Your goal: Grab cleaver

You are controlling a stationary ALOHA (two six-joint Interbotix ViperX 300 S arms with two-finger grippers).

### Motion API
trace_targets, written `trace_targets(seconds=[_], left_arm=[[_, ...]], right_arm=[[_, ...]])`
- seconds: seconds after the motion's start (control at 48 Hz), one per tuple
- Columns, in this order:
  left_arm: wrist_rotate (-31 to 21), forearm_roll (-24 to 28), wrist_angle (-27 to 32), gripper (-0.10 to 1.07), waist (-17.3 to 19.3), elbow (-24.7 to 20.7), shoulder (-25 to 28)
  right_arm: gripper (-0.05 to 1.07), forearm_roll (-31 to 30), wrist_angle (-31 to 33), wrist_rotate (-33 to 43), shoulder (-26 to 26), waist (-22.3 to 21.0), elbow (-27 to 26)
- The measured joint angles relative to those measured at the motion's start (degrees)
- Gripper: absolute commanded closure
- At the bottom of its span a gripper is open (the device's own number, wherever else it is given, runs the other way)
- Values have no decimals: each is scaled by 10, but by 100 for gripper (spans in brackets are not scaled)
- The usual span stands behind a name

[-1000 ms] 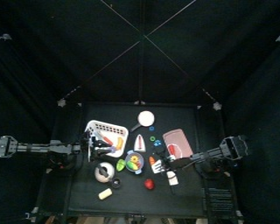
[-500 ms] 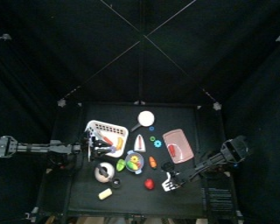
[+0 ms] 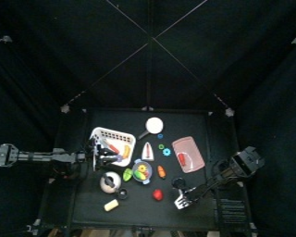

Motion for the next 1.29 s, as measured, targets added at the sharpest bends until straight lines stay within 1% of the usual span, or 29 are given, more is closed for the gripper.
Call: trace_targets(seconds=[0.062, 0.229, 0.354, 0.438, 0.583, 0.708, 0.854, 1.042, 1.292], left_arm=[[0, 0, 0, 19, 0, 1, 1], [0, 0, 0, 19, 0, 2, 0], [0, 0, 0, 19, 1, 2, 1], [0, 0, 0, 19, 1, 2, 1], [0, 0, 0, 19, 1, 2, 0], [0, 0, 0, 19, 1, 2, 0], [0, 0, 0, 19, 1, 2, 1], [-1, 0, 0, 19, 1, 2, 0], [0, 0, 0, 19, 1, 2, 1]], right_arm=[[24, -3, -12, -2, 2, 0, 0], [25, -4, -15, -4, 2, -1, 2], [29, -7, -14, -4, 2, -2, 2], [36, -12, -11, -4, 2, -4, 2], [54, -20, -4, -4, 2, -7, 3], [62, -21, -2, -4, 0, -11, 3], [63, -33, 5, -4, -9, -19, 3], [63, -74, 34, -3, -47, -42, -13], [63, -83, 50, -3, -48, -48, -24]])
